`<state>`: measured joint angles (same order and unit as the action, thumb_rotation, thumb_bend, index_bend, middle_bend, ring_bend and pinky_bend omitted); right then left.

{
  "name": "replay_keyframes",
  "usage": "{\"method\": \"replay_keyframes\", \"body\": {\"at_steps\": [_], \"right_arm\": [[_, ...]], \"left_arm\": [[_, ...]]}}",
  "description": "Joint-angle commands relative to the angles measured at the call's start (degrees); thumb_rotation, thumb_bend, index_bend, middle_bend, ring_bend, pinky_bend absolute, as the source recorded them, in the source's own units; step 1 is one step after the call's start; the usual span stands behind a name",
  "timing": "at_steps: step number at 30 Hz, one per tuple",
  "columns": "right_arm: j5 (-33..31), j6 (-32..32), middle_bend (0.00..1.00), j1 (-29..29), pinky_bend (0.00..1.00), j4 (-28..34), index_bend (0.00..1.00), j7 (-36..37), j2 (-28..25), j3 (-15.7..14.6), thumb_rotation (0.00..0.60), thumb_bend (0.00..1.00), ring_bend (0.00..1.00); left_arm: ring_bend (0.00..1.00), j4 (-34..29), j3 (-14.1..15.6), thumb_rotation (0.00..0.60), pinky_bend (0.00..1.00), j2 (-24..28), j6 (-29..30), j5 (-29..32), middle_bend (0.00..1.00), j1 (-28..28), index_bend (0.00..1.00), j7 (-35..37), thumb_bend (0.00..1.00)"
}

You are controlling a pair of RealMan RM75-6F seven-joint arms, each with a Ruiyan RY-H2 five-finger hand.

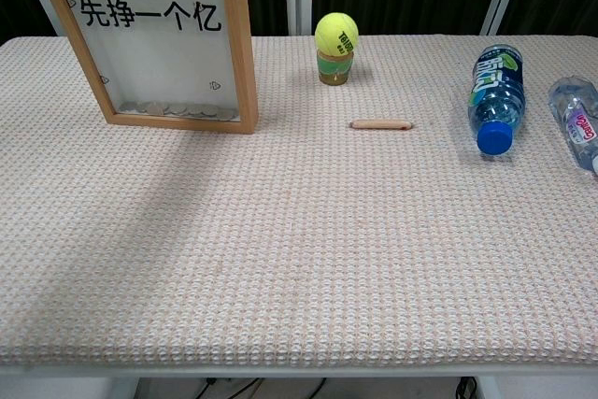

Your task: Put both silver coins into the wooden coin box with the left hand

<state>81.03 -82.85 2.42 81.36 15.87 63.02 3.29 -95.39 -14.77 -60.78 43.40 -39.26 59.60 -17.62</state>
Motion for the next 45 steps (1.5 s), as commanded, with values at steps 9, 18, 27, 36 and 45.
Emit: {"method": "replay_keyframes", "body": {"at_steps": [9, 18, 27, 36, 45], "right_arm": [[0.47, -0.14, 0.00, -0.06, 0.00, 0.21, 0.00, -0.15, -0.01, -0.08, 0.600, 0.15, 0.00], [0.25, 0.05, 0.00, 0.01, 0.00, 0.10, 0.00, -0.11, -0.01, -0.10, 0.600, 0.15, 0.00], [0.14, -0.03, 0.00, -0.04, 0.00, 0.12, 0.00, -0.10, -0.13, 0.12, 0.600, 0.15, 0.00], [0.96, -0.82, 0.00, -0.11, 0.00, 0.65, 0.00, -0.32, -0.32, 0.17, 0.600, 0.16, 0.00], [2.46, -3.64, 0.00, 0.26, 0.00, -0.82, 0.00, 0.18, 0.92, 0.51, 0.600, 0.15, 0.00]], "left_arm": [[0.07, -0.02, 1.42, 0.600, 0.16, 0.23, 0.34, 0.36, 0.28, 0.92, 0.62, -1.04, 0.41], [0.07, 0.66, 2.21, 0.600, 0.16, -0.04, 0.09, 1.04, 0.27, 1.35, 0.58, -0.88, 0.41], [0.07, 1.03, 2.15, 0.600, 0.16, -0.08, 0.92, -4.33, 0.24, 0.20, 0.17, 1.24, 0.35], [0.07, -8.66, 0.32, 0.600, 0.16, 4.22, 14.93, -14.40, 0.23, -7.86, 0.16, 6.43, 0.32], [0.07, -8.22, 13.16, 0.600, 0.16, 5.08, 53.27, -48.33, 0.23, -33.28, 0.21, 7.63, 0.11]]}}
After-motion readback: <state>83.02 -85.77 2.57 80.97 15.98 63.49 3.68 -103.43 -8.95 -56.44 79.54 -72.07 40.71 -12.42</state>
